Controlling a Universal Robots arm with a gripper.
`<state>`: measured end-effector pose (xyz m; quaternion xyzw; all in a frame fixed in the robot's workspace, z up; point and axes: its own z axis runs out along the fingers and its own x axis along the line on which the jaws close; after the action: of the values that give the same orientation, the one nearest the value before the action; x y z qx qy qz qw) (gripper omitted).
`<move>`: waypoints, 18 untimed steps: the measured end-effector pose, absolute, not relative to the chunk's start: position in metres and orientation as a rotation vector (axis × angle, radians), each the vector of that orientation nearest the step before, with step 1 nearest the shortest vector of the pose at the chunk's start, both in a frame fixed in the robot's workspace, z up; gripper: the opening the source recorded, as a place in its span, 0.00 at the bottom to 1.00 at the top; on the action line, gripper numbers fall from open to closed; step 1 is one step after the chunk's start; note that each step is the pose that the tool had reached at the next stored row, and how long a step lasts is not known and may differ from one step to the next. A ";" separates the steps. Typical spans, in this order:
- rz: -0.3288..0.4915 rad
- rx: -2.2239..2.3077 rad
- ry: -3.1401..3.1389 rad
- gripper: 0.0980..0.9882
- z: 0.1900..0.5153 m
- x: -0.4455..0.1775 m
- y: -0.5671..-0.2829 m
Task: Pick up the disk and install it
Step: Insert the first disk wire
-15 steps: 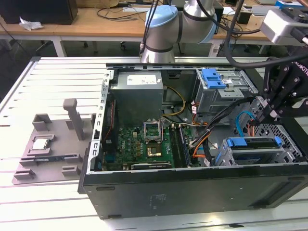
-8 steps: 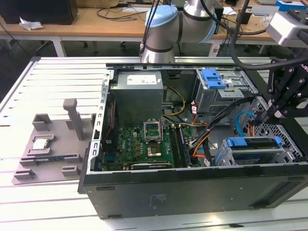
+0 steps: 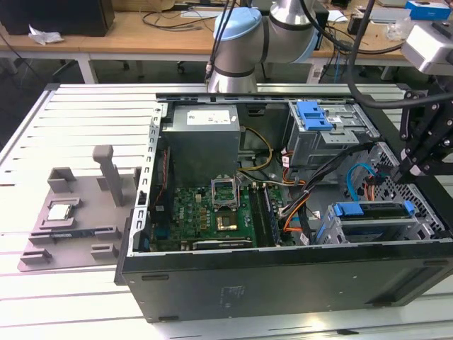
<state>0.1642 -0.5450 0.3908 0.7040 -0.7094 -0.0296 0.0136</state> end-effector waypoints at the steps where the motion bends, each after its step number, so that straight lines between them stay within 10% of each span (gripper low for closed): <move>1: -0.092 2.193 -2.209 0.01 0.390 0.165 -0.545; 18: -0.088 2.191 -2.208 0.01 0.373 0.185 -0.501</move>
<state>0.1847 -0.5014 0.3729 0.7040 -0.7095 -0.0284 0.0148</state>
